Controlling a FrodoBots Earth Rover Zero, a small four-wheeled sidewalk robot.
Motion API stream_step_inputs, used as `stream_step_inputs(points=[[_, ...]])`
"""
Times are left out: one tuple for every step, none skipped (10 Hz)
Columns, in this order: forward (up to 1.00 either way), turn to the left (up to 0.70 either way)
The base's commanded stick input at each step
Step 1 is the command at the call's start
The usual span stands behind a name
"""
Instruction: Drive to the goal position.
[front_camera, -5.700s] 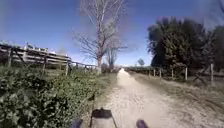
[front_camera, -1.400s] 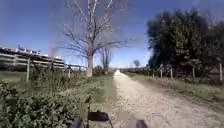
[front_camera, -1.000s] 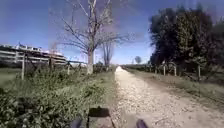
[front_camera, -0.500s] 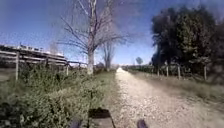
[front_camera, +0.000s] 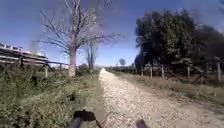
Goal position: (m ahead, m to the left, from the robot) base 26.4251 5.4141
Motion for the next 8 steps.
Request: stream_step_inputs(points=[[0.50, 0.00], [0.50, 0.00], [0.50, 0.00], [0.50, 0.00], [0.50, 0.00], [0.50, 0.00], [0.50, 0.00], [0.50, 0.00]])
